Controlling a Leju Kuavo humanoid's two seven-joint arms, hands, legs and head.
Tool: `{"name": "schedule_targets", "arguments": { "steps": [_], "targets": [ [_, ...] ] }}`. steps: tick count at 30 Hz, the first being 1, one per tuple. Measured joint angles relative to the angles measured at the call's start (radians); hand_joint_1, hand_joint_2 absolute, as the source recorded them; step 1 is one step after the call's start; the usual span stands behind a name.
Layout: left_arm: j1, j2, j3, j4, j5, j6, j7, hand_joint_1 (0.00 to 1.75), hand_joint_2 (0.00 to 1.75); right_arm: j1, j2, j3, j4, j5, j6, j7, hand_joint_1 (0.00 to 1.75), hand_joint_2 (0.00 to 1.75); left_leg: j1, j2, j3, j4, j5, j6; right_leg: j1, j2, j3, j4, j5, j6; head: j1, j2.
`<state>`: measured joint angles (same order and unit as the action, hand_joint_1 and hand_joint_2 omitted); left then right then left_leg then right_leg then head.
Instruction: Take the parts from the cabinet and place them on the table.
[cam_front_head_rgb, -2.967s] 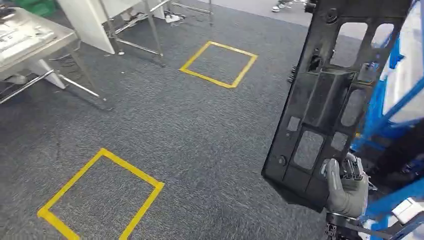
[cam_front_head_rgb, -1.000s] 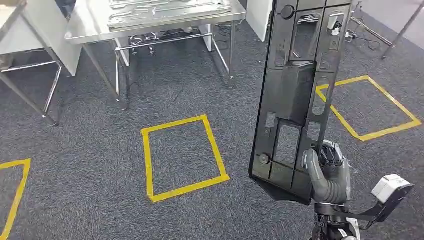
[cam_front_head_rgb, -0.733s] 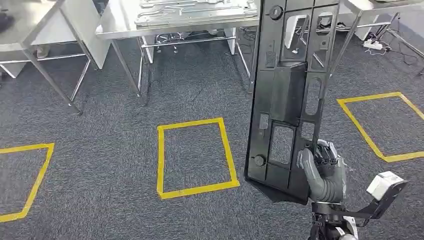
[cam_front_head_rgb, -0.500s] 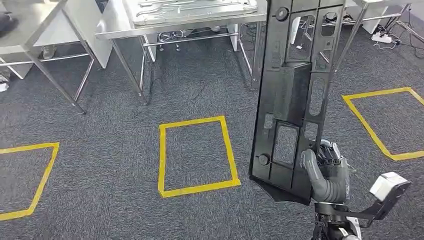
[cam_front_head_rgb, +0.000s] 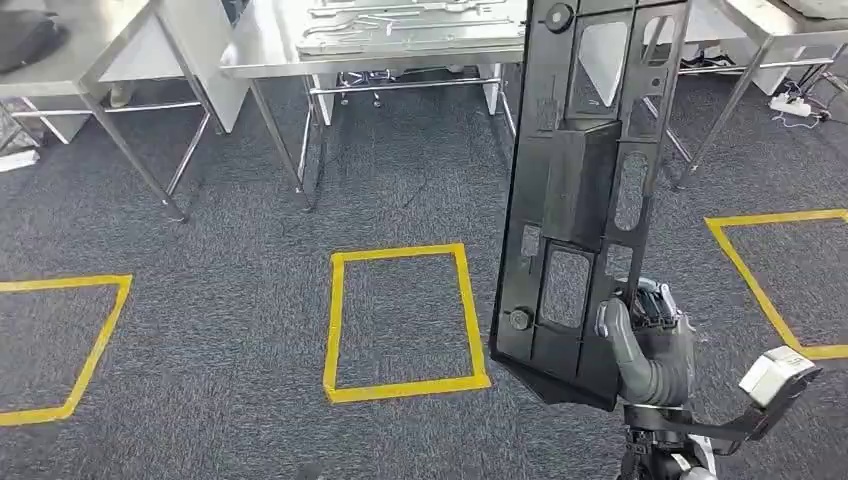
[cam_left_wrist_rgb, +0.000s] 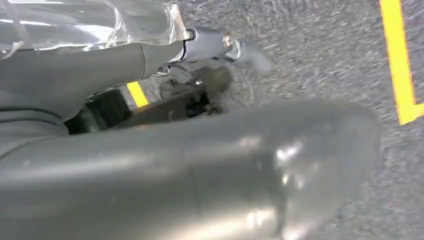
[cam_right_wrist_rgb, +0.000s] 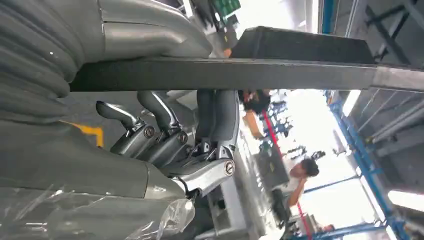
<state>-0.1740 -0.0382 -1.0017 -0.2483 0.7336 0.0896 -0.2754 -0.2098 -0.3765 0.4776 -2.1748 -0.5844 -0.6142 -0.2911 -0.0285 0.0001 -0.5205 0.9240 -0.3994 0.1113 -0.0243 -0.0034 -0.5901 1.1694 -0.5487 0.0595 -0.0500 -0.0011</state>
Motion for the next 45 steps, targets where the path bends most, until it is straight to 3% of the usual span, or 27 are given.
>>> {"name": "schedule_targets", "arguments": {
  "steps": [2, 4, 5, 7, 8, 10, 11, 13, 15, 17, 19, 20, 22, 23, 25, 26, 28, 30, 32, 34, 35, 36, 38, 39, 42, 43, 45],
  "targets": [
    [0.004, -0.001, 0.0, 0.0, -0.001, -0.002, 0.0, 0.0, 0.0, 0.007, 0.0, 0.003, 0.001, -0.002, 0.004, -0.002, 1.75, 1.75, 0.007, -0.008, 0.006, 0.0, -0.011, -0.006, -0.005, 0.002, -0.085, 0.102, -0.051, 0.014, 0.0, 0.0],
    [0.01, -0.001, 0.0, 0.0, -0.002, -0.002, 0.002, 0.0, 0.0, 0.013, 0.0, 0.005, 0.003, -0.003, 0.004, -0.002, 1.75, 1.75, 0.017, -0.017, 0.022, 0.002, -0.026, -0.022, -0.016, 0.002, -0.098, 0.06, -0.035, 0.031, 0.0, 0.0],
    [0.011, 0.0, 0.0, 0.0, -0.004, -0.002, 0.002, 0.0, 0.0, 0.016, 0.0, 0.005, 0.003, -0.003, 0.003, -0.005, 1.75, 1.75, 0.025, -0.022, 0.033, 0.006, -0.036, -0.032, -0.022, 0.002, -0.079, -0.008, 0.01, 0.041, 0.0, 0.0],
    [0.014, 0.002, 0.0, 0.0, -0.009, -0.003, 0.005, 0.0, 0.0, 0.025, 0.0, 0.005, 0.004, -0.003, 0.003, -0.01, 1.75, 1.75, 0.031, -0.023, 0.037, 0.027, -0.071, -0.058, -0.041, -0.004, -0.033, -0.166, 0.159, 0.069, 0.0, 0.0],
    [0.014, 0.005, 0.0, 0.0, -0.011, -0.003, 0.009, 0.0, 0.0, 0.027, 0.0, 0.005, 0.006, -0.004, 0.002, -0.012, 1.75, 1.75, 0.031, -0.024, 0.048, 0.045, -0.089, -0.064, -0.034, -0.01, -0.04, -0.163, 0.124, 0.047, 0.001, 0.0],
    [0.013, 0.005, -0.001, 0.0, -0.013, -0.003, 0.012, 0.0, 0.0, 0.029, 0.0, 0.005, 0.007, -0.004, 0.001, -0.013, 1.75, 1.75, 0.027, -0.02, 0.043, 0.041, -0.098, -0.073, -0.03, -0.008, -0.043, -0.153, 0.133, 0.015, -0.001, 0.0],
    [0.013, 0.005, -0.001, 0.0, -0.013, -0.005, 0.012, 0.0, 0.0, 0.033, 0.0, 0.005, 0.007, -0.004, 0.001, -0.015, 1.75, 1.75, 0.029, -0.019, 0.047, 0.048, -0.093, -0.078, -0.029, -0.009, -0.042, -0.153, 0.128, 0.007, -0.001, 0.0],
    [0.011, 0.008, -0.001, 0.0, -0.014, -0.005, 0.013, 0.0, 0.0, 0.033, 0.0, 0.005, 0.006, -0.003, 0.001, -0.016, 1.75, 1.75, 0.034, -0.016, 0.008, 0.117, -0.078, -0.087, -0.032, -0.008, -0.027, -0.155, 0.123, -0.008, -0.001, 0.0],
    [0.009, 0.008, -0.001, 0.0, -0.014, -0.007, 0.015, 0.0, 0.0, 0.035, 0.0, 0.005, 0.004, 0.003, 0.0, -0.019, 1.75, 1.75, 0.037, -0.012, -0.085, 0.26, -0.106, -0.099, -0.031, -0.008, -0.017, -0.156, 0.112, -0.016, -0.001, 0.0],
    [0.012, 0.008, -0.001, 0.0, -0.014, -0.008, 0.018, 0.0, 0.0, 0.036, 0.0, 0.005, 0.004, 0.011, 0.0, -0.021, 1.75, 1.75, 0.037, -0.011, -0.17, 0.362, -0.182, -0.103, -0.029, -0.005, -0.003, -0.156, 0.097, -0.017, -0.001, 0.0],
    [0.013, 0.008, -0.002, 0.0, -0.014, -0.009, 0.018, 0.0, 0.0, 0.039, 0.0, 0.005, 0.004, 0.016, 0.0, -0.022, 1.75, 1.75, 0.036, -0.01, -0.193, 0.336, -0.192, -0.097, -0.026, -0.003, 0.021, -0.156, 0.078, -0.015, -0.001, 0.0],
    [0.012, 0.008, -0.002, 0.0, -0.014, -0.009, 0.018, 0.0, 0.0, 0.038, 0.0, 0.005, 0.004, 0.018, -0.001, -0.022, 1.75, 1.75, 0.035, -0.01, -0.179, 0.275, -0.158, -0.089, -0.024, -0.003, 0.034, -0.157, 0.069, -0.015, -0.001, 0.0],
    [0.013, 0.01, -0.002, 0.0, -0.014, -0.009, 0.018, 0.0, 0.0, 0.037, 0.0, 0.005, 0.002, 0.021, -0.004, -0.022, 1.75, 1.75, 0.023, -0.006, -0.13, 0.108, -0.024, -0.058, -0.02, -0.004, 0.057, -0.161, 0.053, -0.014, -0.001, 0.0],
    [0.015, 0.015, -0.002, 0.0, -0.013, -0.009, 0.018, 0.0, 0.0, 0.037, 0.0, 0.005, 0.002, 0.022, -0.005, -0.022, 1.75, 1.75, 0.012, -0.01, -0.123, 0.067, 0.04, -0.041, -0.022, -0.003, 0.066, -0.161, 0.047, -0.009, 0.0, 0.0],
    [0.014, 0.018, -0.002, 0.0, -0.013, -0.009, 0.019, 0.0, 0.0, 0.035, 0.0, 0.005, 0.002, 0.022, -0.005, -0.022, 1.75, 1.75, 0.001, -0.006, -0.109, 0.054, 0.022, -0.029, -0.029, 0.001, 0.087, -0.186, 0.038, 0.009, -0.001, 0.0],
    [0.014, 0.019, -0.002, 0.0, -0.014, -0.009, 0.019, 0.0, 0.0, 0.042, 0.001, 0.005, 0.001, 0.023, -0.006, -0.021, 1.75, 1.75, 0.001, -0.007, -0.091, 0.031, 0.022, -0.029, -0.025, 0.001, 0.093, -0.166, 0.061, 0.017, -0.001, 0.0],
    [0.01, 0.02, -0.002, 0.0, -0.014, -0.008, 0.021, 0.0, 0.0, 0.042, 0.0, 0.003, -0.002, 0.026, -0.007, -0.021, 1.75, 1.75, 0.009, -0.011, -0.046, 0.01, 0.024, -0.032, -0.027, 0.001, 0.094, -0.141, 0.058, 0.02, 0.001, 0.0],
    [0.005, 0.022, -0.002, 0.0, -0.013, -0.008, 0.023, 0.0, 0.0, 0.039, -0.001, 0.002, -0.005, 0.027, -0.007, -0.022, 1.75, 1.75, 0.006, -0.01, -0.031, 0.01, 0.017, -0.023, -0.022, 0.002, 0.032, -0.027, 0.032, 0.016, 0.001, 0.0],
    [0.007, 0.019, -0.002, 0.0, -0.014, -0.01, 0.023, 0.0, 0.0, 0.043, -0.001, 0.001, -0.005, 0.027, -0.007, -0.022, 1.75, 1.75, 0.001, -0.012, -0.02, 0.01, 0.002, -0.018, -0.012, 0.002, -0.064, 0.096, -0.046, 0.013, 0.001, 0.0],
    [0.01, 0.018, -0.002, 0.0, -0.014, -0.01, 0.026, 0.0, 0.0, 0.046, -0.002, 0.001, -0.005, 0.027, -0.007, -0.022, 1.75, 1.75, -0.002, -0.016, -0.003, 0.01, -0.014, -0.017, -0.005, 0.002, -0.099, 0.092, -0.082, 0.012, 0.001, 0.0],
    [0.011, 0.018, -0.002, 0.0, -0.014, -0.01, 0.026, 0.0, 0.0, 0.046, -0.002, 0.001, -0.005, 0.027, -0.008, -0.022, 1.75, 1.75, -0.003, -0.019, 0.009, 0.011, -0.024, -0.019, -0.003, 0.002, -0.093, 0.043, -0.06, 0.009, 0.001, 0.0],
    [0.011, 0.019, -0.002, 0.0, -0.014, -0.01, 0.026, 0.0, 0.0, 0.047, -0.002, 0.001, -0.005, 0.027, -0.008, -0.022, 1.75, 1.75, -0.004, -0.02, 0.025, 0.011, -0.035, -0.021, -0.002, 0.002, -0.072, -0.037, -0.005, 0.006, 0.001, 0.0],
    [0.011, 0.018, -0.002, 0.0, -0.014, -0.011, 0.027, 0.0, 0.0, 0.048, -0.002, 0.001, -0.004, 0.028, -0.008, -0.022, 1.75, 1.75, -0.009, -0.02, 0.04, 0.014, -0.06, -0.028, 0.001, 0.004, -0.035, -0.182, 0.173, -0.005, 0.001, 0.0],
    [0.011, 0.018, -0.002, 0.0, -0.014, -0.012, 0.03, 0.0, 0.0, 0.048, -0.002, 0.0, -0.005, 0.029, -0.009, -0.022, 1.75, 1.75, -0.012, -0.021, 0.046, 0.016, -0.068, -0.032, 0.004, 0.003, -0.036, -0.185, 0.144, -0.013, 0.001, 0.0],
    [0.008, 0.018, -0.002, 0.0, -0.015, -0.012, 0.03, 0.0, 0.0, 0.05, -0.003, 0.0, -0.009, 0.033, -0.008, -0.021, 1.75, 1.75, -0.012, -0.02, 0.046, 0.035, -0.072, -0.045, 0.003, 0.004, -0.027, -0.187, 0.149, -0.031, 0.0, 0.0],
    [0.008, 0.02, -0.002, 0.0, -0.015, -0.012, 0.03, 0.0, 0.0, 0.05, -0.002, 0.0, -0.01, 0.034, -0.008, -0.021, 1.75, 1.75, -0.01, -0.02, 0.031, 0.062, -0.072, -0.048, -0.003, 0.003, -0.018, -0.188, 0.148, -0.033, 0.002, 0.0],
    [0.005, 0.018, -0.002, 0.0, -0.015, -0.013, 0.029, 0.0, 0.0, 0.05, -0.002, 0.0, -0.011, 0.038, -0.008, -0.021, 1.75, 1.75, 0.003, -0.016, -0.049, 0.198, -0.08, -0.071, -0.004, 0.002, -0.007, -0.188, 0.134, -0.04, 0.0, 0.0]
  ]
}}
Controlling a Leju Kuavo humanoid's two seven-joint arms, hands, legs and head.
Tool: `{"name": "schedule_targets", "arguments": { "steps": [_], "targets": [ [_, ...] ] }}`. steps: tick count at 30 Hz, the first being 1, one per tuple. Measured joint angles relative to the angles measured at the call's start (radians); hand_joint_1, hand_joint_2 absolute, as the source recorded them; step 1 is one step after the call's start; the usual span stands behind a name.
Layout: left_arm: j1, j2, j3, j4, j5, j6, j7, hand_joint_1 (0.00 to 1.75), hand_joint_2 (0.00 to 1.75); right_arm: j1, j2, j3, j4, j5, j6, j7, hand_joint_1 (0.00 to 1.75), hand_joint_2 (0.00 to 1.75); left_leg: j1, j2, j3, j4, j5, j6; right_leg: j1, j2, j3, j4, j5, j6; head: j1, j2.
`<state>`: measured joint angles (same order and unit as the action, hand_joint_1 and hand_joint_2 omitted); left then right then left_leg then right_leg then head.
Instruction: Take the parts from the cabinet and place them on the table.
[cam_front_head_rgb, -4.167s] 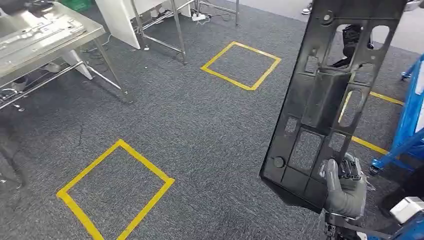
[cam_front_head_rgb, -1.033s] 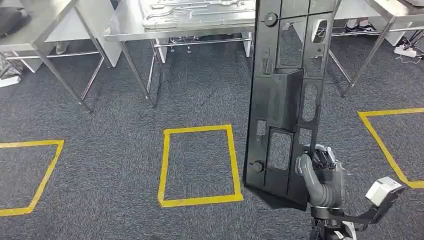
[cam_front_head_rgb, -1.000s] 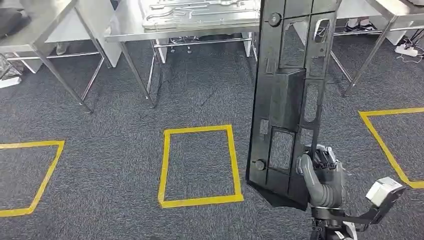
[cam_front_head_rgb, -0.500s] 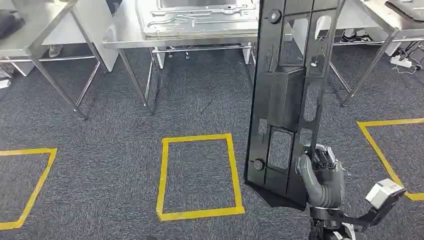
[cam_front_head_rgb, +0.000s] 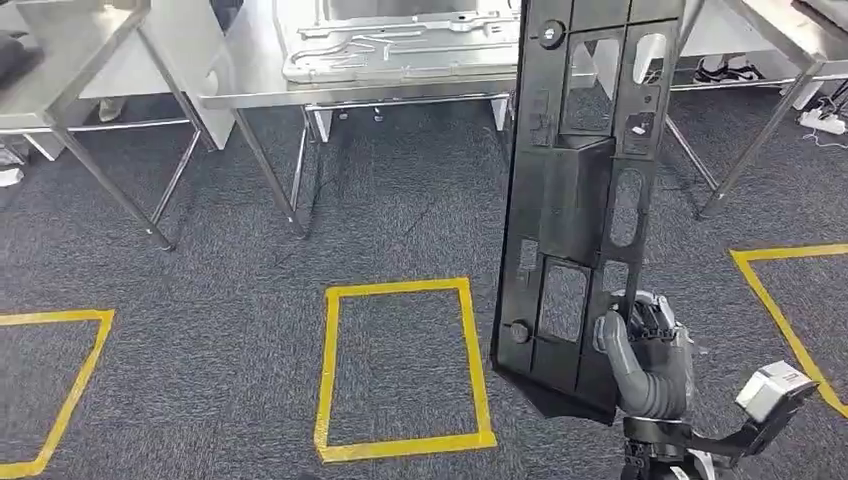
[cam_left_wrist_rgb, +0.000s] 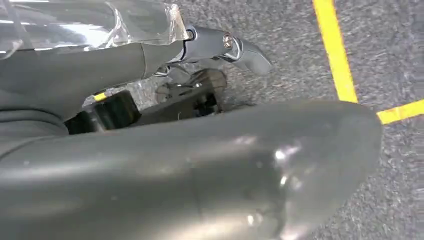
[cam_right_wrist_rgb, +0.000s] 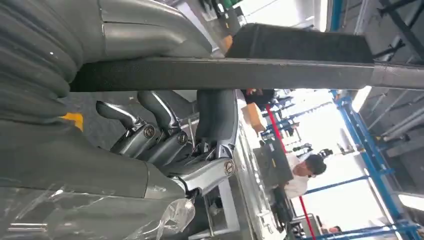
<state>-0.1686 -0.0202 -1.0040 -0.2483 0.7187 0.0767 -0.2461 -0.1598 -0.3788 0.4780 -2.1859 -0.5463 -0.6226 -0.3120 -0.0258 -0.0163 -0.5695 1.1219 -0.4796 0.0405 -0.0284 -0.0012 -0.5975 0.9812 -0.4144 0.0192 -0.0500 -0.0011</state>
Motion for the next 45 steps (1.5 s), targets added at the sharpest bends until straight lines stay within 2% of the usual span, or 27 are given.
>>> {"name": "schedule_targets", "arguments": {
  "steps": [2, 4, 6, 8, 10, 12, 13, 14, 17, 19, 20, 21, 23, 24, 27, 28, 30, 31, 33, 34, 35, 36, 37, 39, 40, 43, 45],
  "targets": [
    [0.003, 0.0, 0.0, 0.0, 0.0, -0.002, 0.0, 0.0, 0.0, 0.002, 0.0, 0.0, 0.0, 0.002, 0.0, 0.0, 1.75, 1.75, 0.016, 0.002, -0.099, 0.135, -0.077, -0.017, -0.002, 0.001, 0.012, 0.0, -0.016, 0.002, 0.0, 0.0],
    [0.007, 0.0, 0.0, 0.0, 0.0, -0.003, 0.0, 0.0, 0.0, 0.006, 0.0, 0.0, 0.0, 0.003, 0.0, 0.0, 1.75, 1.75, 0.025, 0.006, -0.136, 0.15, -0.106, -0.024, -0.005, 0.002, 0.033, 0.0, -0.033, 0.006, 0.0, 0.0],
    [0.011, 0.0, 0.0, 0.0, -0.002, -0.003, 0.0, 0.0, 0.0, 0.006, 0.0, 0.0, 0.0, 0.006, 0.0, 0.0, 1.75, 1.75, 0.028, 0.009, -0.103, 0.023, -0.034, -0.022, -0.005, 0.002, 0.062, 0.0, -0.053, 0.011, 0.0, 0.0],
    [0.014, 0.0, 0.0, 0.0, -0.003, -0.005, 0.0, 0.0, 0.0, 0.006, 0.0, 0.0, -0.001, 0.008, 0.0, 0.0, 1.75, 1.75, 0.025, 0.015, -0.053, -0.147, 0.107, -0.006, -0.006, 0.002, 0.082, -0.004, -0.07, 0.018, 0.0, 0.0],
    [0.015, 0.0, 0.0, 0.0, -0.003, -0.006, 0.001, 0.0, 0.0, 0.005, 0.0, 0.0, -0.002, 0.008, 0.0, 0.001, 1.75, 1.75, 0.013, 0.012, -0.045, -0.16, 0.097, 0.0, -0.006, 0.006, 0.098, -0.013, -0.083, 0.035, -0.001, 0.0],
    [0.014, 0.0, -0.001, 0.0, -0.004, -0.007, 0.002, 0.0, 0.0, 0.009, 0.001, 0.0, -0.003, 0.008, 0.001, 0.001, 1.75, 1.75, 0.011, 0.011, -0.027, -0.174, 0.093, 0.016, -0.005, 0.005, 0.111, -0.002, -0.067, 0.05, 0.0, 0.0],
    [0.012, 0.0, -0.001, 0.0, -0.003, -0.007, 0.001, 0.0, 0.0, 0.008, 0.0, 0.0, -0.004, 0.008, 0.0, 0.001, 1.75, 1.75, 0.013, 0.01, -0.002, -0.181, 0.095, 0.023, -0.008, 0.005, 0.113, 0.004, -0.074, 0.051, 0.0, 0.0],
    [0.012, 0.0, 0.0, 0.0, -0.003, -0.006, 0.001, 0.0, 0.0, 0.008, 0.0, -0.001, -0.004, 0.008, 0.0, 0.002, 1.75, 1.75, 0.014, 0.01, 0.011, -0.186, 0.093, 0.027, -0.009, 0.004, 0.106, 0.037, -0.081, 0.05, 0.002, 0.0],
    [0.009, -0.001, 0.0, 0.0, -0.004, -0.008, 0.001, 0.0, 0.0, 0.009, 0.0, -0.002, -0.005, 0.008, 0.0, 0.002, 1.75, 1.75, 0.008, 0.011, 0.031, -0.185, 0.073, 0.043, -0.003, 0.005, -0.029, 0.25, -0.154, 0.048, 0.002, 0.0],
    [0.014, -0.003, 0.0, 0.0, -0.003, -0.008, 0.001, 0.0, 0.0, 0.013, 0.0, -0.002, -0.004, 0.008, 0.0, 0.002, 1.75, 1.75, 0.004, 0.007, 0.05, -0.185, 0.055, 0.045, 0.003, 0.005, -0.091, 0.301, -0.2, 0.049, 0.002, 0.0],
    [0.015, -0.003, 0.0, 0.0, -0.004, -0.008, 0.001, 0.0, 0.0, 0.014, 0.0, -0.002, -0.004, 0.008, 0.0, 0.002, 1.75, 1.75, 0.003, 0.004, 0.062, -0.185, 0.045, 0.045, 0.004, 0.005, -0.093, 0.269, -0.191, 0.05, 0.002, 0.0],
    [0.017, -0.003, 0.0, 0.0, -0.004, -0.008, 0.001, 0.0, 0.0, 0.015, 0.0, -0.002, -0.004, 0.008, 0.0, 0.002, 1.75, 1.75, 0.003, 0.002, 0.079, -0.185, 0.033, 0.043, 0.005, 0.005, -0.078, 0.203, -0.153, 0.047, 0.002, 0.0],
    [0.018, -0.004, 0.0, 0.0, -0.004, -0.008, 0.001, 0.0, 0.0, 0.019, -0.001, -0.002, -0.004, 0.008, 0.0, 0.002, 1.75, 1.75, 0.002, 0.001, 0.097, -0.186, 0.006, 0.034, 0.004, 0.004, -0.032, 0.029, 0.002, 0.048, 0.002, 0.0],
    [0.015, -0.005, -0.001, 0.0, -0.004, -0.009, 0.002, 0.0, 0.0, 0.02, -0.001, -0.002, -0.004, 0.009, -0.001, 0.002, 1.75, 1.75, -0.003, -0.001, 0.116, -0.174, -0.008, 0.03, 0.005, 0.002, -0.036, 0.007, 0.027, 0.038, 0.0, 0.0],
    [0.013, -0.006, -0.001, 0.0, -0.006, -0.008, 0.001, 0.0, 0.0, 0.02, -0.002, -0.002, -0.008, 0.009, 0.0, 0.003, 1.75, 1.75, -0.004, 0.0, 0.114, -0.178, -0.015, 0.019, 0.008, 0.004, -0.035, 0.005, 0.013, 0.015, -0.001, 0.0],
    [0.013, -0.005, -0.001, 0.0, -0.006, -0.008, 0.001, 0.0, 0.0, 0.02, -0.003, -0.002, -0.008, 0.009, 0.0, 0.003, 1.75, 1.75, -0.004, -0.001, 0.111, -0.173, -0.019, 0.017, -0.001, 0.004, -0.025, 0.005, 0.011, 0.01, -0.001, 0.0],
    [0.011, -0.005, -0.001, 0.0, -0.007, -0.008, 0.0, 0.0, 0.0, 0.02, -0.004, -0.002, -0.009, 0.009, 0.0, 0.003, 1.75, 1.75, 0.002, 0.003, 0.054, -0.062, -0.019, 0.0, 0.0, 0.003, -0.009, 0.003, -0.002, 0.0, -0.002, 0.0],
    [0.012, -0.005, -0.001, 0.0, -0.008, -0.008, 0.0, 0.0, 0.0, 0.02, -0.004, -0.002, -0.009, 0.009, 0.0, 0.003, 1.75, 1.75, 0.009, 0.004, 0.005, 0.015, -0.037, -0.01, 0.0, 0.003, -0.003, 0.003, -0.009, -0.002, -0.002, 0.0],
    [0.015, -0.005, -0.001, 0.0, -0.009, -0.008, 0.0, 0.0, 0.0, 0.022, -0.003, -0.002, -0.009, 0.009, 0.0, 0.003, 1.75, 1.75, 0.02, 0.006, -0.096, 0.15, -0.113, -0.023, -0.001, 0.004, 0.015, 0.003, -0.028, -0.001, -0.002, 0.0],
    [0.016, -0.005, -0.001, 0.0, -0.009, -0.008, 0.0, 0.0, 0.0, 0.024, -0.004, -0.002, -0.009, 0.009, 0.0, 0.003, 1.75, 1.75, 0.022, 0.007, -0.119, 0.165, -0.126, -0.025, -0.001, 0.004, 0.027, 0.003, -0.037, 0.0, -0.002, 0.0],
    [0.017, -0.005, -0.001, 0.0, -0.01, -0.009, 0.001, 0.0, 0.0, 0.025, -0.004, -0.002, -0.009, 0.009, 0.001, 0.003, 1.75, 1.75, 0.024, 0.008, -0.124, 0.143, -0.117, -0.025, -0.001, 0.005, 0.041, 0.003, -0.047, 0.001, -0.002, 0.0],
    [0.018, -0.005, -0.001, 0.0, -0.01, -0.009, 0.001, 0.0, 0.0, 0.025, -0.004, -0.002, -0.009, 0.008, 0.001, 0.003, 1.75, 1.75, 0.024, 0.008, -0.113, 0.083, -0.081, -0.022, 0.0, 0.005, 0.058, 0.003, -0.059, 0.003, -0.002, 0.0],
    [0.017, -0.005, -0.001, 0.0, -0.01, -0.009, 0.001, 0.0, 0.0, 0.024, -0.004, -0.002, -0.01, 0.008, 0.001, 0.002, 1.75, 1.75, 0.023, 0.008, -0.092, 0.004, -0.026, -0.015, 0.001, 0.005, 0.075, 0.002, -0.069, 0.005, -0.002, 0.0],
    [0.018, -0.004, -0.001, 0.0, -0.01, -0.009, 0.001, 0.0, 0.0, 0.025, -0.004, -0.004, -0.01, 0.008, 0.002, 0.0, 1.75, 1.75, 0.012, 0.009, -0.057, -0.153, 0.128, 0.012, -0.002, 0.005, 0.095, -0.002, -0.088, 0.009, -0.002, 0.0],
    [0.017, -0.003, -0.001, 0.0, -0.01, -0.008, 0.002, 0.0, 0.0, 0.022, -0.004, -0.005, -0.01, 0.005, 0.002, -0.001, 1.75, 1.75, 0.002, 0.009, -0.056, -0.155, 0.101, 0.017, 0.0, 0.008, 0.103, -0.007, -0.093, 0.016, -0.002, 0.0],
    [0.019, -0.003, -0.002, 0.0, -0.011, -0.01, 0.002, 0.0, 0.0, 0.027, -0.004, -0.008, -0.01, 0.002, 0.005, -0.003, 1.75, 1.75, -0.001, 0.009, -0.034, -0.173, 0.093, 0.035, -0.002, 0.007, 0.122, -0.005, -0.089, 0.034, -0.002, 0.0],
    [0.015, -0.003, -0.002, 0.0, -0.011, -0.009, 0.001, 0.0, 0.0, 0.027, -0.005, -0.012, -0.011, -0.001, 0.007, -0.003, 1.75, 1.75, 0.007, 0.008, 0.002, -0.184, 0.091, 0.042, -0.002, 0.006, 0.103, 0.055, -0.107, 0.035, -0.002, 0.0]
  ]
}}
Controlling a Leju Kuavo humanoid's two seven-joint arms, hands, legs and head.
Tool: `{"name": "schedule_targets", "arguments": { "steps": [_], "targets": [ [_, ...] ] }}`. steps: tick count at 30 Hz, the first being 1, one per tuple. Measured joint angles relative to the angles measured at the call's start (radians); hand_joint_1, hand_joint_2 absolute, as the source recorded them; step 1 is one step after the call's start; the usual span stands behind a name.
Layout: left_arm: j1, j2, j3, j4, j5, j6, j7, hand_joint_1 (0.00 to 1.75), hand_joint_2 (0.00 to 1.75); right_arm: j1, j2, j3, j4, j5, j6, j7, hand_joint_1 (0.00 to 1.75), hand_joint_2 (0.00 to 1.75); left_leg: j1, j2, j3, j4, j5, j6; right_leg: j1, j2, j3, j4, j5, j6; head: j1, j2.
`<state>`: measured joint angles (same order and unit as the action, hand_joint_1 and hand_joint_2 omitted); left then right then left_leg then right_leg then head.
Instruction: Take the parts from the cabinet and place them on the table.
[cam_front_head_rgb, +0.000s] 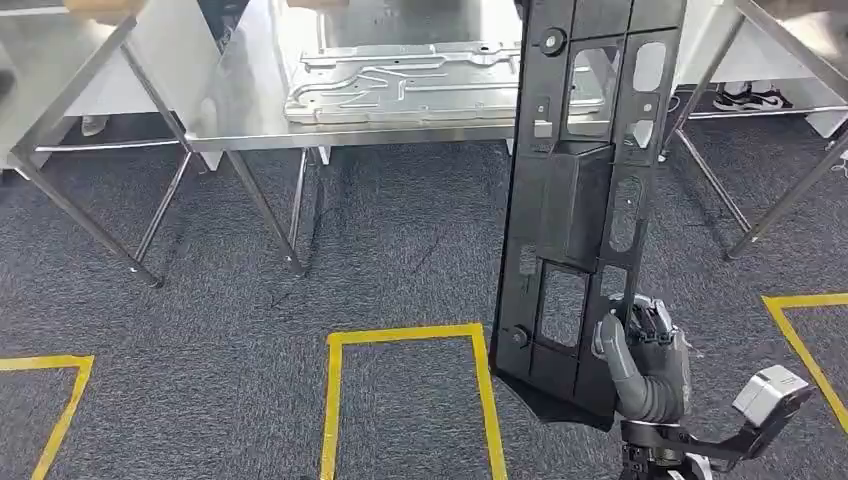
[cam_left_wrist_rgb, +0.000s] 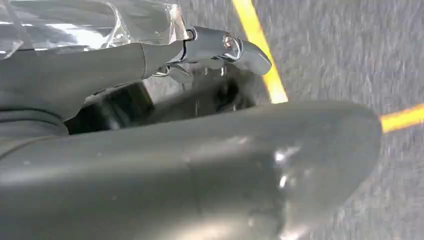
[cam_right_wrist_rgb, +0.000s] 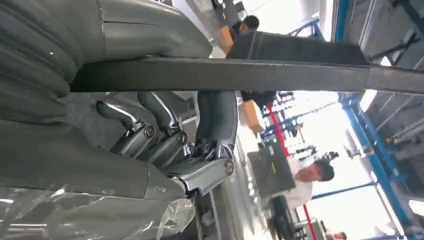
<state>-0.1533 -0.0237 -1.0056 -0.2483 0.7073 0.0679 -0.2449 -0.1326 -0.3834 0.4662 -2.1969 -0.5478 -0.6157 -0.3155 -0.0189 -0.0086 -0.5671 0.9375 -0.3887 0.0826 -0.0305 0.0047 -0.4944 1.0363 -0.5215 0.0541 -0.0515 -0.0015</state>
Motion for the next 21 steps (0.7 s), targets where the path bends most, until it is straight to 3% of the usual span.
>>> {"name": "schedule_targets", "arguments": {
  "steps": [1, 3, 4, 5, 6, 7, 9, 10, 11, 13, 15, 16, 18, 19, 20, 21],
  "targets": [
    [-0.004, 0.0, 0.0, 0.0, -0.001, 0.0, 0.0, 0.0, 0.0, -0.002, 0.0, -0.002, -0.001, -0.001, 0.002, -0.002, 1.75, 1.75, 0.0, 0.0, 0.007, 0.0, -0.006, 0.008, 0.0, 0.0, -0.044, 0.079, -0.024, 0.0, 0.001, 0.0],
    [-0.004, -0.002, 0.0, 0.0, -0.002, -0.001, 0.0, 0.0, 0.0, -0.001, 0.0, -0.006, -0.001, -0.008, 0.008, -0.003, 1.75, 1.75, -0.001, -0.001, 0.022, 0.0, -0.022, 0.011, 0.003, 0.0, -0.142, 0.222, -0.087, 0.004, 0.001, 0.0],
    [-0.003, -0.002, 0.0, 0.0, -0.002, -0.001, 0.0, 0.0, 0.0, 0.0, 0.0, -0.006, -0.001, -0.009, 0.012, -0.003, 1.75, 1.75, -0.001, -0.002, 0.031, 0.0, -0.03, 0.01, 0.003, 0.0, -0.176, 0.255, -0.107, 0.007, 0.001, 0.0],
    [-0.002, -0.002, 0.0, 0.0, -0.002, -0.001, 0.0, 0.0, 0.0, 0.0, 0.0, -0.006, -0.001, -0.011, 0.012, -0.003, 1.75, 1.75, -0.001, -0.004, 0.043, 0.0, -0.04, 0.008, 0.003, 0.0, -0.191, 0.247, -0.104, 0.01, 0.001, 0.0],
    [-0.001, -0.002, 0.0, 0.0, -0.002, 0.0, 0.0, 0.0, 0.0, 0.0, 0.0, -0.006, -0.001, -0.011, 0.013, -0.003, 1.75, 1.75, 0.0, -0.006, 0.058, 0.001, -0.051, 0.005, 0.002, 0.0, -0.185, 0.195, -0.074, 0.012, 0.001, 0.0],
    [-0.002, -0.002, 0.0, 0.0, -0.002, 0.0, 0.0, 0.0, 0.0, 0.0, 0.0, -0.007, -0.001, -0.011, 0.013, -0.003, 1.75, 1.75, 0.001, -0.007, 0.074, 0.001, -0.062, 0.001, 0.001, 0.0, -0.165, 0.119, -0.023, 0.013, 0.001, 0.0],
    [-0.001, -0.002, 0.0, 0.0, -0.002, -0.001, 0.0, 0.0, 0.0, -0.002, 0.0, -0.007, 0.0, -0.013, 0.014, -0.003, 1.75, 1.75, -0.002, -0.007, 0.089, 0.002, -0.09, -0.012, -0.001, -0.002, -0.126, -0.039, 0.132, 0.013, 0.001, 0.0],
    [-0.003, -0.002, 0.0, 0.0, -0.001, 0.0, 0.001, 0.0, 0.0, -0.004, 0.0, -0.008, 0.002, -0.015, 0.016, -0.003, 1.75, 1.75, -0.005, -0.008, 0.103, 0.011, -0.101, -0.015, 0.001, -0.006, -0.127, -0.041, 0.094, 0.0, 0.0, 0.0],
    [-0.006, -0.002, 0.0, 0.0, 0.0, 0.0, 0.0, 0.0, 0.0, -0.006, 0.0, -0.007, 0.002, -0.017, 0.018, -0.003, 1.75, 1.75, -0.008, -0.006, 0.099, 0.007, -0.107, -0.02, 0.003, -0.006, -0.125, -0.039, 0.11, -0.005, 0.0, 0.0],
    [-0.005, -0.002, 0.0, 0.0, 0.002, 0.0, 0.0, 0.0, 0.0, -0.007, 0.001, -0.007, 0.001, -0.018, 0.021, -0.003, 1.75, 1.75, -0.007, -0.005, 0.107, 0.011, -0.109, -0.026, 0.003, -0.005, -0.122, -0.04, 0.105, -0.018, 0.0, 0.0],
    [-0.005, 0.0, 0.0, 0.0, 0.005, 0.0, -0.001, 0.0, 0.0, -0.018, 0.001, -0.006, 0.002, -0.018, 0.023, -0.003, 1.75, 1.75, -0.004, -0.003, 0.076, 0.078, -0.108, -0.037, -0.003, -0.006, -0.105, -0.042, 0.096, -0.029, -0.001, 0.0],
    [-0.005, 0.0, 0.0, 0.0, 0.008, 0.0, -0.002, 0.0, 0.0, -0.023, 0.002, -0.006, 0.002, -0.02, 0.025, -0.003, 1.75, 1.75, 0.003, -0.002, 0.03, 0.153, -0.119, -0.047, -0.003, -0.006, -0.101, -0.042, 0.09, -0.035, -0.001, 0.0],
    [0.002, 0.0, 0.0, 0.0, 0.021, 0.0, -0.004, 0.0, 0.0, -0.041, 0.01, 0.001, 0.008, -0.021, 0.03, 0.001, 1.75, 1.75, 0.013, -0.001, -0.07, 0.295, -0.179, -0.063, -0.002, -0.004, -0.092, -0.042, 0.077, -0.036, -0.001, 0.0],
    [0.007, 0.0, 0.0, 0.0, 0.027, 0.0, -0.007, 0.0, 0.0, -0.05, 0.014, 0.008, 0.014, -0.021, 0.033, 0.003, 1.75, 1.75, 0.015, -0.001, -0.11, 0.34, -0.206, -0.067, -0.002, -0.003, -0.084, -0.042, 0.069, -0.035, -0.001, 0.0],
    [0.012, 0.0, 0.0, 0.0, 0.032, -0.001, -0.011, 0.0, 0.0, -0.059, 0.019, 0.017, 0.022, -0.021, 0.035, 0.004, 1.75, 1.75, 0.015, 0.0, -0.129, 0.343, -0.207, -0.067, -0.002, -0.001, -0.073, -0.042, 0.061, -0.034, -0.001, 0.0],
    [0.015, 0.0, 0.0, 0.0, 0.035, -0.001, -0.013, 0.0, 0.0, -0.068, 0.024, 0.024, 0.03, -0.02, 0.035, 0.008, 1.75, 1.75, 0.015, 0.0, -0.127, 0.301, -0.181, -0.063, -0.001, 0.0, -0.058, -0.042, 0.05, -0.034, -0.001, 0.0]
  ]
}}
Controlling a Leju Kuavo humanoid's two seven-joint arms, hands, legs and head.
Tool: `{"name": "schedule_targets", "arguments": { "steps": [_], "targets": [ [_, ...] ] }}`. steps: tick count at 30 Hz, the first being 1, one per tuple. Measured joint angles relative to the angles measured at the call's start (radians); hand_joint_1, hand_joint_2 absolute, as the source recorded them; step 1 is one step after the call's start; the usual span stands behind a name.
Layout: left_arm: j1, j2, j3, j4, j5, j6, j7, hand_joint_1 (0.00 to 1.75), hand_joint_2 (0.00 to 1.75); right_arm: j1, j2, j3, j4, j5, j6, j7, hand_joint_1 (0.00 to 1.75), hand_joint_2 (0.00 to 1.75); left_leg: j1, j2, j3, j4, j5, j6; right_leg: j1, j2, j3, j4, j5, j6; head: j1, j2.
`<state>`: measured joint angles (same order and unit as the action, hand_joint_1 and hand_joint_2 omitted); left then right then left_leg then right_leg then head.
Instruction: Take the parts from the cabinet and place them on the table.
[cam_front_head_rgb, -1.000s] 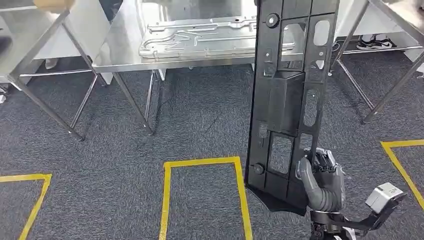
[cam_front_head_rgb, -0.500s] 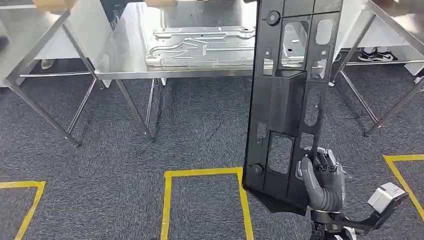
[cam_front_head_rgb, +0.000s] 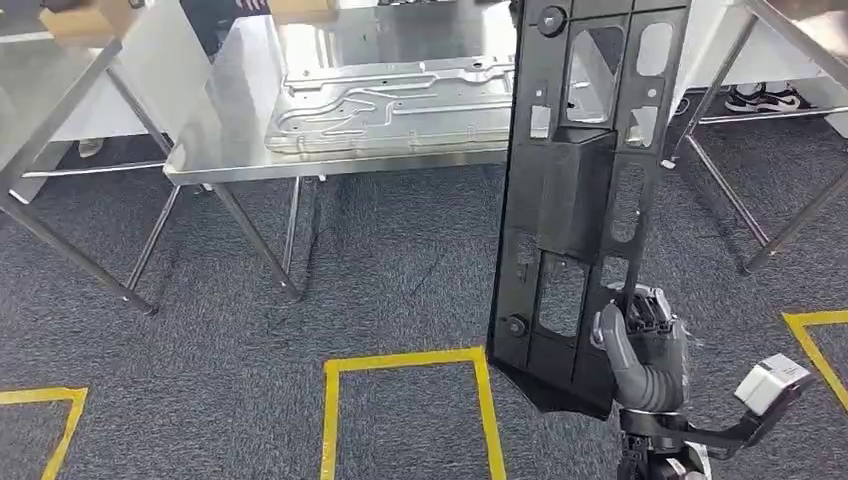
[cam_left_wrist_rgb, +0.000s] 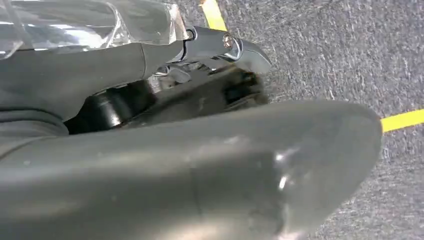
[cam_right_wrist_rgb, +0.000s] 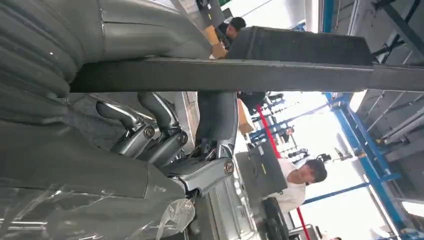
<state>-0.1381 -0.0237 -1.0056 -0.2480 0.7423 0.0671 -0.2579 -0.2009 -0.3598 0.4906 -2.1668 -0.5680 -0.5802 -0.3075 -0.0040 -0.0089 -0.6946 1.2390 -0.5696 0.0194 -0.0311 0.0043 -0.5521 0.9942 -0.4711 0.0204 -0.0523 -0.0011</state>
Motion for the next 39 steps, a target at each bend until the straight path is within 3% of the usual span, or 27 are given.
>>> {"name": "schedule_targets", "arguments": {
  "steps": [1, 3, 4, 5, 7, 8, 9, 11, 13, 14, 15, 16, 18, 19, 20, 21, 23, 25, 28, 29, 30, 31, 34, 35, 36, 38, 39],
  "targets": [
    [0.001, 0.0, 0.0, 0.0, 0.001, 0.0, -0.002, 0.0, 0.0, -0.007, 0.005, 0.006, 0.006, 0.0, 0.0, 0.002, 1.75, 1.75, -0.002, 0.0, 0.017, -0.069, 0.045, 0.007, 0.002, 0.0, 0.014, 0.0, -0.01, 0.001, 0.0, 0.0],
    [0.002, 0.001, 0.0, 0.0, 0.002, 0.0, -0.005, 0.0, 0.0, -0.021, 0.014, 0.015, 0.016, 0.001, 0.0, 0.002, 1.75, 1.75, -0.014, 0.001, 0.068, -0.25, 0.181, 0.036, 0.006, -0.003, 0.038, -0.005, -0.028, 0.002, 0.0, 0.0],
    [0.004, 0.008, 0.001, 0.0, 0.004, 0.0, -0.006, 0.0, 0.0, -0.025, 0.017, 0.018, 0.023, 0.002, 0.0, 0.002, 1.75, 1.75, -0.024, -0.005, 0.068, -0.255, 0.187, 0.047, 0.012, 0.002, 0.049, -0.006, -0.035, 0.008, 0.002, 0.0],
    [0.006, 0.006, 0.001, 0.0, 0.007, -0.002, -0.008, 0.0, 0.0, -0.035, 0.019, 0.024, 0.026, 0.002, 0.003, 0.008, 1.75, 1.75, -0.027, -0.009, 0.074, -0.266, 0.156, 0.053, 0.004, 0.01, 0.05, -0.012, -0.041, 0.013, 0.0, 0.0],
    [0.008, 0.007, 0.002, 0.0, 0.02, -0.004, -0.008, 0.0, 0.0, -0.058, 0.028, 0.039, 0.036, 0.004, 0.006, 0.022, 1.75, 1.75, -0.031, -0.013, 0.088, -0.281, 0.175, 0.061, 0.002, 0.006, 0.06, -0.001, -0.031, 0.022, 0.0, 0.0],
    [0.008, 0.008, 0.003, 0.0, 0.026, -0.003, -0.008, 0.0, 0.0, -0.07, 0.034, 0.047, 0.042, 0.006, 0.008, 0.029, 1.75, 1.75, -0.029, -0.014, 0.114, -0.29, 0.175, 0.076, 0.002, 0.006, 0.071, -0.001, -0.032, 0.027, 0.0, 0.0],
    [0.01, 0.009, 0.003, 0.001, 0.03, -0.005, -0.009, 0.0, 0.0, -0.08, 0.037, 0.052, 0.052, 0.008, 0.008, 0.034, 1.75, 1.75, -0.023, -0.011, 0.137, -0.303, 0.18, 0.074, 0.001, 0.002, 0.068, 0.026, -0.046, 0.026, 0.0, 0.0],
    [0.006, 0.011, 0.004, 0.001, 0.032, -0.007, -0.008, 0.0, 0.0, -0.108, 0.045, 0.067, 0.069, 0.011, 0.009, 0.039, 1.75, 1.75, -0.019, -0.01, 0.151, -0.306, 0.174, 0.083, 0.006, 0.002, -0.004, 0.149, -0.083, 0.028, 0.001, 0.0],
    [0.008, 0.01, 0.004, 0.001, 0.032, -0.011, -0.008, 0.0, 0.0, -0.124, 0.052, 0.082, 0.084, 0.011, 0.01, 0.041, 1.75, 1.75, -0.018, -0.011, 0.162, -0.306, 0.16, 0.082, 0.005, 0.002, -0.098, 0.276, -0.142, 0.036, 0.001, 0.0],
    [0.012, 0.01, 0.004, 0.001, 0.035, -0.011, -0.008, 0.0, 0.0, -0.13, 0.055, 0.091, 0.092, 0.011, 0.011, 0.043, 1.75, 1.75, -0.015, -0.014, 0.172, -0.306, 0.151, 0.078, 0.002, 0.002, -0.128, 0.294, -0.153, 0.039, 0.0, 0.0],
    [0.014, 0.01, 0.004, 0.001, 0.037, -0.011, -0.008, 0.0, 0.0, -0.134, 0.058, 0.096, 0.098, 0.011, 0.011, 0.044, 1.75, 1.75, -0.012, -0.017, 0.183, -0.306, 0.142, 0.073, -0.002, 0.002, -0.134, 0.269, -0.139, 0.045, 0.001, 0.0],
    [0.017, 0.01, 0.005, 0.001, 0.038, -0.011, -0.007, 0.0, 0.0, -0.138, 0.06, 0.101, 0.104, 0.011, 0.011, 0.044, 1.75, 1.75, -0.007, -0.02, 0.197, -0.304, 0.13, 0.065, -0.006, 0.001, -0.122, 0.207, -0.094, 0.051, 0.001, 0.0],
    [0.02, 0.01, 0.005, 0.001, 0.037, -0.012, -0.007, 0.0, 0.0, -0.141, 0.06, 0.106, 0.11, 0.012, 0.0, 0.042, 1.75, 1.75, -0.002, -0.022, 0.223, -0.296, 0.102, 0.05, -0.018, -0.001, -0.076, 0.039, 0.049, 0.069, 0.001, 0.0],
    [0.018, 0.011, 0.005, 0.002, 0.034, -0.012, -0.007, 0.0, 0.0, -0.139, 0.06, 0.109, 0.113, 0.013, -0.007, 0.039, 1.75, 1.75, -0.008, -0.023, 0.232, -0.283, 0.085, 0.04, -0.017, -0.007, -0.077, 0.008, 0.074, 0.067, 0.001, 0.0],
    [0.018, 0.011, 0.005, 0.002, 0.032, -0.013, -0.007, 0.0, 0.0, -0.137, 0.06, 0.11, 0.113, 0.014, -0.016, 0.037, 1.75, 1.75, -0.009, -0.021, 0.224, -0.283, 0.077, 0.037, -0.015, -0.008, -0.076, 0.017, 0.037, 0.047, 0.002, 0.0],
    [0.018, 0.011, 0.005, 0.002, 0.031, -0.013, -0.006, 0.0, 0.0, -0.134, 0.06, 0.112, 0.111, 0.016, -0.017, 0.037, 1.75, 1.75, -0.011, -0.02, 0.221, -0.284, 0.066, 0.03, -0.013, -0.005, -0.076, 0.017, 0.06, 0.039, -0.001, 0.0],
    [0.018, 0.009, 0.005, 0.002, 0.032, -0.012, -0.007, 0.0, 0.0, -0.121, 0.059, 0.112, 0.105, 0.021, -0.028, 0.036, 1.75, 1.75, -0.006, -0.019, 0.236, -0.278, 0.066, 0.023, -0.014, -0.005, -0.068, 0.016, 0.052, 0.024, 0.0, 0.0],
    [0.015, 0.005, 0.005, 0.002, 0.031, -0.012, -0.008, 0.0, 0.0, -0.113, 0.055, 0.109, 0.097, 0.021, -0.032, 0.037, 1.75, 1.75, -0.001, -0.007, 0.195, -0.198, 0.061, 0.013, -0.016, -0.004, -0.054, 0.014, 0.044, 0.013, -0.001, 0.0],
    [0.017, 0.001, 0.005, 0.002, 0.031, -0.01, -0.009, 0.0, 0.0, -0.098, 0.049, 0.109, 0.092, 0.019, -0.033, 0.039, 1.75, 1.75, 0.009, -0.002, 0.051, 0.018, -0.024, -0.007, -0.015, 0.0, -0.041, 0.014, 0.025, 0.008, -0.001, 0.0],
    [0.014, -0.002, 0.005, 0.002, 0.031, -0.01, -0.011, 0.0, 0.0, -0.093, 0.048, 0.109, 0.092, 0.016, -0.033, 0.039, 1.75, 1.75, 0.009, -0.001, 0.02, 0.045, -0.039, -0.009, -0.015, 0.001, -0.033, 0.014, 0.018, 0.009, 0.0, 0.0],
    [0.01, -0.002, 0.005, 0.002, 0.031, -0.01, -0.011, 0.0, 0.0, -0.09, 0.048, 0.109, 0.091, 0.013, -0.032, 0.039, 1.75, 1.75, 0.009, 0.0, 0.014, 0.029, -0.029, -0.009, -0.015, 0.001, -0.022, 0.014, 0.01, 0.01, -0.001, 0.0],
    [0.009, -0.003, 0.005, 0.002, 0.032, -0.01, -0.01, 0.0, 0.0, -0.089, 0.047, 0.109, 0.09, 0.011, -0.03, 0.041, 1.75, 1.75, 0.009, 0.0, 0.028, -0.031, 0.014, -0.005, -0.014, 0.001, -0.007, 0.013, 0.001, 0.012, 0.0, 0.0],
    [0.02, -0.002, 0.005, 0.002, 0.032, -0.009, -0.01, 0.0, 0.0, -0.09, 0.045, 0.109, 0.09, 0.011, -0.027, 0.042, 1.75, 1.75, -0.003, 0.003, 0.095, -0.26, 0.191, 0.027, -0.014, 0.002, 0.024, 0.009, -0.02, 0.017, 0.0, 0.0],
    [0.022, -0.001, 0.005, 0.002, 0.032, -0.007, -0.009, 0.0, 0.0, -0.091, 0.044, 0.109, 0.09, 0.01, -0.027, 0.043, 1.75, 1.75, -0.014, 0.004, 0.087, -0.246, 0.148, 0.032, -0.012, 0.007, 0.03, 0.003, -0.023, 0.023, 0.0, 0.0],
    [0.021, -0.001, 0.005, 0.002, 0.032, -0.007, -0.01, 0.0, 0.0, -0.092, 0.043, 0.108, 0.089, 0.01, -0.024, 0.043, 1.75, 1.75, -0.018, 0.0, 0.096, -0.259, 0.14, 0.04, -0.016, 0.007, 0.034, -0.005, -0.028, 0.032, -0.001, 0.0],
    [0.023, -0.002, 0.004, 0.002, 0.032, -0.006, -0.01, 0.0, 0.0, -0.089, 0.042, 0.108, 0.088, 0.01, -0.02, 0.045, 1.75, 1.75, -0.017, 0.0, 0.113, -0.279, 0.155, 0.049, -0.01, 0.006, 0.05, 0.008, -0.009, 0.046, 0.0, 0.0],
    [0.022, -0.001, 0.005, 0.002, 0.032, -0.005, -0.01, 0.0, 0.0, -0.09, 0.04, 0.107, 0.088, 0.009, -0.019, 0.047, 1.75, 1.75, -0.006, 0.0, 0.139, -0.289, 0.167, 0.053, -0.012, 0.005, 0.051, 0.02, -0.024, 0.046, 0.0, 0.0]
  ]
}}
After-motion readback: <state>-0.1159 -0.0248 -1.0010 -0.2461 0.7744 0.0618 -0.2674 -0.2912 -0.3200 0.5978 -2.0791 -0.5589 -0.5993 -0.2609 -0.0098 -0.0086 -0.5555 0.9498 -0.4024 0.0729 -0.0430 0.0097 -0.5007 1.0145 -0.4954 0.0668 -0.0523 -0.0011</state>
